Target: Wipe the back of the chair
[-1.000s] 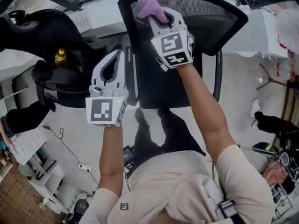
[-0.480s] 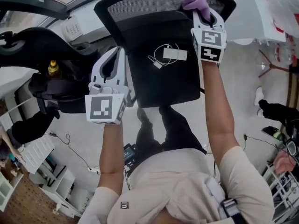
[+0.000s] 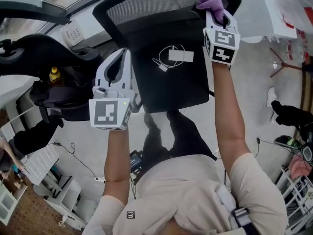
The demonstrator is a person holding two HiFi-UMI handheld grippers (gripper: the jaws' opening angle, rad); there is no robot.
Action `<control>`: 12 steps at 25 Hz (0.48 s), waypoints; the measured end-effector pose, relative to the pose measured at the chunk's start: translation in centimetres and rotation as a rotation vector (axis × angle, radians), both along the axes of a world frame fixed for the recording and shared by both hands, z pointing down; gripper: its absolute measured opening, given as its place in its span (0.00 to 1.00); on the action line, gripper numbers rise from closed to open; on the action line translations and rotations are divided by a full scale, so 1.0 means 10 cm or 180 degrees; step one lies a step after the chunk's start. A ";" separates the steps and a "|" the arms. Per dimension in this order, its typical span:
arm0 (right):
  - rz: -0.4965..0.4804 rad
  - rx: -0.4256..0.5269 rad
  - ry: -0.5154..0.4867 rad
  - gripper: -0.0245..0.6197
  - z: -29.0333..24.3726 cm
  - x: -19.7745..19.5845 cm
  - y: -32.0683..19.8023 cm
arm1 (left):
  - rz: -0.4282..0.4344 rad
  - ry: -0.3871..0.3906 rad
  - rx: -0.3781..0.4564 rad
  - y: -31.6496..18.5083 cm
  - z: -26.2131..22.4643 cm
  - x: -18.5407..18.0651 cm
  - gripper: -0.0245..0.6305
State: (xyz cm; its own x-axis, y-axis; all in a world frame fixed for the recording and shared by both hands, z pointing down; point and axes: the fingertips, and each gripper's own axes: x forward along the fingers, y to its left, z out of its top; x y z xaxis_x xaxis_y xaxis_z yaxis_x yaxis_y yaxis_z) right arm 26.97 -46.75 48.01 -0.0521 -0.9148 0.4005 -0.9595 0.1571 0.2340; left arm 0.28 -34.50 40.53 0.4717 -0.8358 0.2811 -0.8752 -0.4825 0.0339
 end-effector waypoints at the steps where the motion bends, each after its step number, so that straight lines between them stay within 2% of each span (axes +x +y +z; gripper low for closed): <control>1: -0.0082 -0.0002 -0.0010 0.17 0.01 -0.14 -0.01 | -0.0009 0.0006 0.0013 0.01 0.00 -0.04 0.05; 4: -0.0409 0.0019 -0.0070 0.17 0.02 -0.71 -0.04 | -0.0118 0.0006 -0.0018 0.05 0.02 -0.21 0.05; 7: -0.0848 0.0012 -0.0120 0.17 0.05 -1.49 -0.05 | -0.0280 -0.0017 -0.0130 0.11 0.09 -0.45 0.05; 12: -0.1435 -0.0005 -0.0127 0.17 0.08 -2.56 0.02 | -0.0331 0.0036 0.0048 0.22 0.15 -0.77 0.05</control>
